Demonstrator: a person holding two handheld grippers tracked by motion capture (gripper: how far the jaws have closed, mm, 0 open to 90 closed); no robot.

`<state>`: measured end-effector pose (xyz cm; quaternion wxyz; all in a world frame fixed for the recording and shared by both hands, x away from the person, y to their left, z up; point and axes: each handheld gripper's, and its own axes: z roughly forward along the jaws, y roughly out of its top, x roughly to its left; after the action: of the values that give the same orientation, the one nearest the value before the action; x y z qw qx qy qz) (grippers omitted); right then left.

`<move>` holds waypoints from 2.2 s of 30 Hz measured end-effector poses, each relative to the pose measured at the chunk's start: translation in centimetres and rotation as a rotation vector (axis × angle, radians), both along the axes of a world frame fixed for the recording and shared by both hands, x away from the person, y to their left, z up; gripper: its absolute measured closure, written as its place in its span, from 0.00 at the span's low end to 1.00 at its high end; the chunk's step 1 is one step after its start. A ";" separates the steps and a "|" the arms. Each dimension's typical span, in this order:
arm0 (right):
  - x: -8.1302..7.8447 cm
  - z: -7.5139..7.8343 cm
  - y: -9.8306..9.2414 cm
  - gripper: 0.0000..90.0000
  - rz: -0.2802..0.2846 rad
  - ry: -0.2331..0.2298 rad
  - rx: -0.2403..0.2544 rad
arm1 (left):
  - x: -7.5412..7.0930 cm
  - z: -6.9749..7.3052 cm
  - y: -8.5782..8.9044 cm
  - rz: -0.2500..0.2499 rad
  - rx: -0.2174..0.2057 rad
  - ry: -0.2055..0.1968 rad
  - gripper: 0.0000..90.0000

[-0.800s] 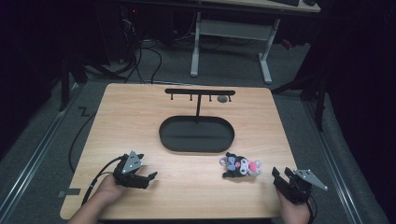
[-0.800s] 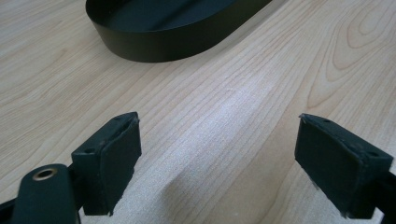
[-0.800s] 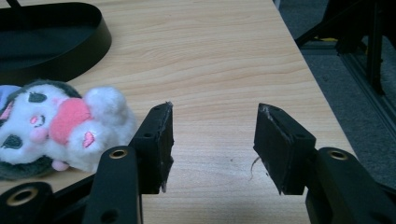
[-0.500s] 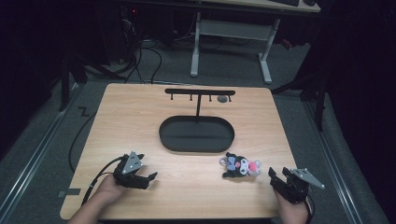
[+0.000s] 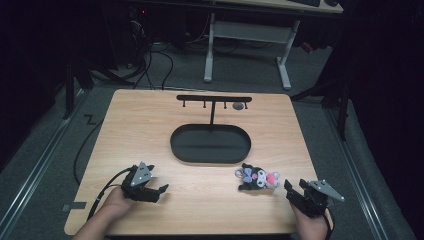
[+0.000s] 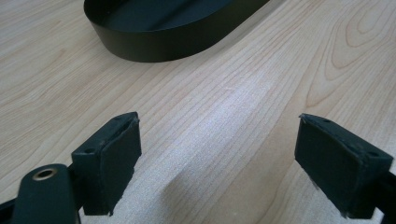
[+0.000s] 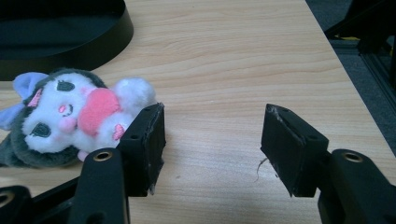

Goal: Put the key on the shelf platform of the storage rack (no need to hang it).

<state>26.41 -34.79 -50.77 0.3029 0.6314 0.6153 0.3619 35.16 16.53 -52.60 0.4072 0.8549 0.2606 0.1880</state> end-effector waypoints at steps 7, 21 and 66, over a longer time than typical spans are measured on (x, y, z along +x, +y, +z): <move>0.0 0.4 0.7 0.55 0.042 -0.025 -0.003 | 0.0 0.0 0.0 0.001 0.000 0.001 0.17; 1.1 0.4 2.1 0.99 0.163 0.015 -0.049 | 0.0 0.0 0.0 0.002 -0.001 0.002 0.17; 0.3 0.5 7.6 0.87 0.396 0.027 -0.075 | 0.4 0.2 0.4 0.028 -0.048 0.002 0.17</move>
<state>26.75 -27.20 -50.27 0.2410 0.4911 0.7446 0.3826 35.61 16.91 -52.40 0.4247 0.8412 0.2776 0.1867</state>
